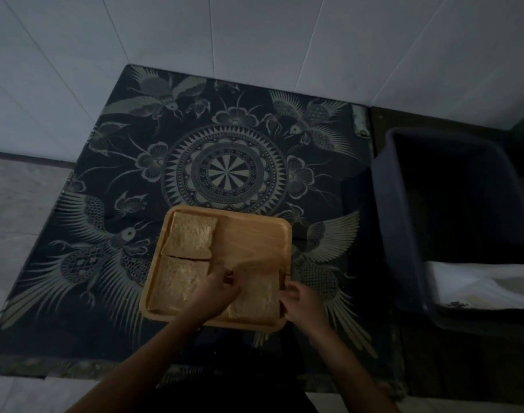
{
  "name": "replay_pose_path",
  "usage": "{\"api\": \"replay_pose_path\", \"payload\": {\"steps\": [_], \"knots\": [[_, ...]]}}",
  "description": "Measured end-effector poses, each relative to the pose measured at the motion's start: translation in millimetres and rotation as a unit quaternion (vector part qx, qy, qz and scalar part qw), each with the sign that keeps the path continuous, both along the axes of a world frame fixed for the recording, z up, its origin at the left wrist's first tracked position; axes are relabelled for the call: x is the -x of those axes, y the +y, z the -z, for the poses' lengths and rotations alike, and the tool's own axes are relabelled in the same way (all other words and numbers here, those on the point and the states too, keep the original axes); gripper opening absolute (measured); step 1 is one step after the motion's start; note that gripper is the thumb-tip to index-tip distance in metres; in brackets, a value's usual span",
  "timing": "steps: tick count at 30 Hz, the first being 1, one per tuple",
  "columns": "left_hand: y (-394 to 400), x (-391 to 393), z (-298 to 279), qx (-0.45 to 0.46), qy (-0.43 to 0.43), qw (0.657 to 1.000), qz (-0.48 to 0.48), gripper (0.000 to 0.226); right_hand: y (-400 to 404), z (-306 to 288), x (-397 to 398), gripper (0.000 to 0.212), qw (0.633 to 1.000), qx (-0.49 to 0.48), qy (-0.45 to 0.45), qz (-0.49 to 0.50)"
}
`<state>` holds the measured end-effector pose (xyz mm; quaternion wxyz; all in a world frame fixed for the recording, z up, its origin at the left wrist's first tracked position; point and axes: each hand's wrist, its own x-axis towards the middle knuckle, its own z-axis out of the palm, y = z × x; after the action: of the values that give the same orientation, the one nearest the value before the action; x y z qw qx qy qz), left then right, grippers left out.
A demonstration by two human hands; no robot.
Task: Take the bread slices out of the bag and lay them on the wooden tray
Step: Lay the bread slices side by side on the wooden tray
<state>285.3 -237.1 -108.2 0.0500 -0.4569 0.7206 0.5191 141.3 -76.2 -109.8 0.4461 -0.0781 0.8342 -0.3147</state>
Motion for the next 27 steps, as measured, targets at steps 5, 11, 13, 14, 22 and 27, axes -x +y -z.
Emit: {"api": "replay_pose_path", "payload": {"steps": [5, 11, 13, 14, 22, 27], "knots": [[10, -8, 9, -0.027, 0.008, 0.999, -0.034, 0.032, 1, 2, -9, 0.043, 0.998, -0.007, 0.04, -0.037], [13, -13, 15, -0.034, 0.01, 0.998, -0.054, 0.028, 3, 4, -15, 0.045, 0.995, -0.014, 0.074, -0.06], [14, -13, 15, -0.032, 0.01, 0.998, -0.059, 0.027, 2, 5, -15, 0.046, 0.996, -0.009, 0.066, -0.058], [14, -13, 16, -0.029, 0.01, 0.998, -0.061, 0.027, 2, 5, -15, 0.046, 0.996, -0.01, 0.064, -0.057], [12, -12, 16, -0.033, 0.003, 0.998, -0.055, 0.029, 2, 3, -16, 0.047, 0.998, -0.011, 0.051, -0.041], [8, -15, 15, -0.063, -0.005, 0.997, -0.045, 0.025, 0, 3, -17, 0.046, 0.999, -0.009, 0.026, -0.016]]}}
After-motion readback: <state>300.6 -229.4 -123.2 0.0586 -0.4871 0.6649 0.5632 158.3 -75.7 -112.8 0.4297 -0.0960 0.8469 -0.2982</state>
